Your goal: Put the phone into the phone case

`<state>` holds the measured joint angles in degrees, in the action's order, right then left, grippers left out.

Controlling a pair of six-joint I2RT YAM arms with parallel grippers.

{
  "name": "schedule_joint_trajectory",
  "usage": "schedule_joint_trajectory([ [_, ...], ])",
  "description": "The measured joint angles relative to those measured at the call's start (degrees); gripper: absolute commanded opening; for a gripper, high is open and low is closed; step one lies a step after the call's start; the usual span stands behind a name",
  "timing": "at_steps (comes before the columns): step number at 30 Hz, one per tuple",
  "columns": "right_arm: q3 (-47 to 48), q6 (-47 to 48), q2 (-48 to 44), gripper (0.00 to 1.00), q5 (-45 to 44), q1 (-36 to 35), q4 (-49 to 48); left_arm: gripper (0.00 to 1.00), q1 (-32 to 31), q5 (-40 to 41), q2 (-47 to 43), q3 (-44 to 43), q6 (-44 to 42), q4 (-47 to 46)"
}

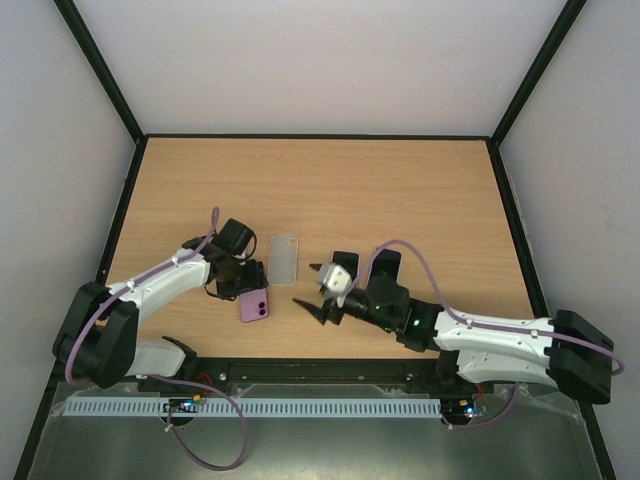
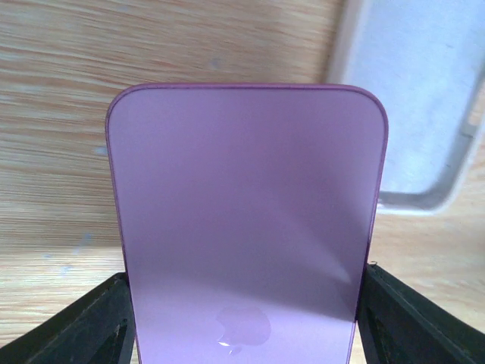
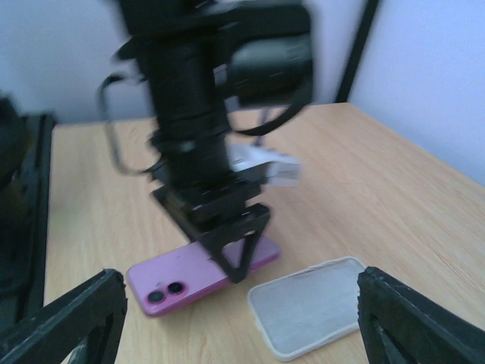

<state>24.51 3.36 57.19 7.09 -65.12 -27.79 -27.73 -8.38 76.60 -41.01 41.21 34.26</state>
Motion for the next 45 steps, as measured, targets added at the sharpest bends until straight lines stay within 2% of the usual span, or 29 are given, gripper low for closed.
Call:
schedule_joint_trajectory([
  [5,-0.4,19.2,6.6,0.59,-0.5,-6.4,-1.1,0.42,0.0,-6.9,-0.2,-0.8,-3.8,-0.1],
  [9,-0.6,31.2,10.3,0.38,-3.7,-8.9,-1.0,0.42,0.0,-11.0,-2.4,-1.4,-6.4,0.5],
  [19,-1.2,51.9,15.3,0.36,-9.1,-13.3,-3.5,0.43,0.0,-18.0,-7.5,-2.1,-10.2,2.6],
  [33,-0.1,67.0,21.7,0.39,-13.2,-14.2,-8.6,0.43,0.0,-23.3,-10.1,-2.1,-11.0,4.1],
  [37,0.6,69.5,22.1,0.43,-13.4,-14.2,-9.7,0.43,0.0,-24.0,-10.3,-1.6,-10.9,4.0],
  [45,2.9,73.7,25.4,0.42,-14.2,-14.2,-10.4,0.43,-0.7,-25.2,-10.3,-1.0,-10.7,4.3],
])
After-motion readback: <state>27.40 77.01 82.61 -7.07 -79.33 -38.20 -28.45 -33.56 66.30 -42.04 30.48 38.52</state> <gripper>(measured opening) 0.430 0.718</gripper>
